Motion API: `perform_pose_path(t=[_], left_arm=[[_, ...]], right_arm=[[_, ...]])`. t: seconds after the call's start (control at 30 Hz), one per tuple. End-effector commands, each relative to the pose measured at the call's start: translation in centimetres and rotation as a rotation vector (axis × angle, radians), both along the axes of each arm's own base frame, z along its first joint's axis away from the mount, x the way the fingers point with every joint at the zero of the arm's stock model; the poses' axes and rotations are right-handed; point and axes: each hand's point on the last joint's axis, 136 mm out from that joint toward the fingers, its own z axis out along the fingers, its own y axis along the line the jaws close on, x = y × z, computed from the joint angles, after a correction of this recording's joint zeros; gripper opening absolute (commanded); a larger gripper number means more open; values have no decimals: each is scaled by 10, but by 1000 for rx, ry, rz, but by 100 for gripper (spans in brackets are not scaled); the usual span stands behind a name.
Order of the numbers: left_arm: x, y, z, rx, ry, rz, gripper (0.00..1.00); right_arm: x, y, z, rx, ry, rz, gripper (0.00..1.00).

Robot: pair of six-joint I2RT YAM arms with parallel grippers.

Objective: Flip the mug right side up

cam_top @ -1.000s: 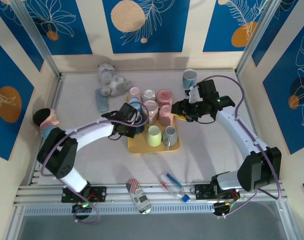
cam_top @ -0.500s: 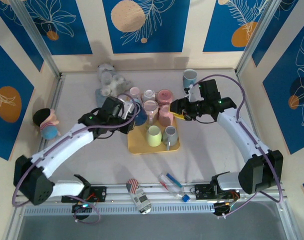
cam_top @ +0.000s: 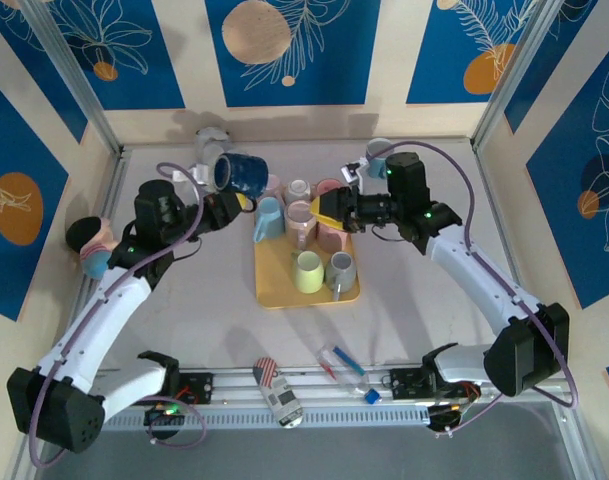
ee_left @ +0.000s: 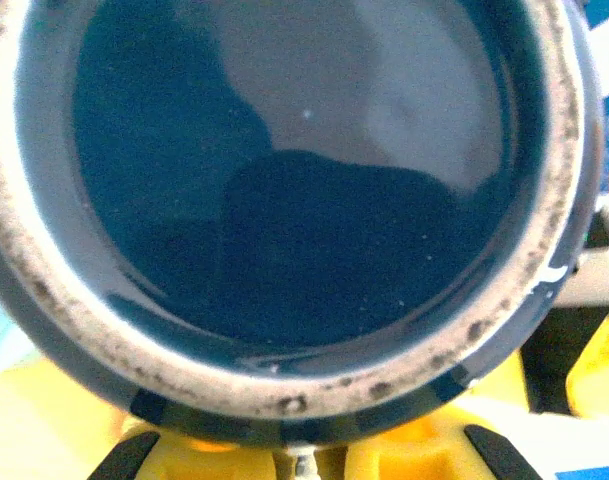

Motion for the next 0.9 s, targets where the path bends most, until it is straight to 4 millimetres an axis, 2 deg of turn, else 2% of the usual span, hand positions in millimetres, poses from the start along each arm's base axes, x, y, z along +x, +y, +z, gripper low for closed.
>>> perform_pose_path(t=[0.0, 0.2, 0.37, 0.5, 0.57, 0.87], left_arm=[[-10, -6, 73, -203, -188, -79, 0], [-7, -4, 85, -319, -198, -77, 0], [-3, -4, 87, -383, -187, -80, 0], [0, -3, 85, -413, -168, -73, 0], [1, -3, 83, -422, -158, -72, 0], [0, -3, 82, -453, -142, -74, 0]], right_arm=[[2, 19, 13, 88, 22, 41, 53], [7, 46, 21, 145, 44, 48, 53], [17, 61, 28, 197, 64, 9, 53], [22, 74, 37, 229, 61, 29, 45], [24, 79, 41, 240, 55, 38, 40], [32, 91, 49, 269, 50, 27, 41]])
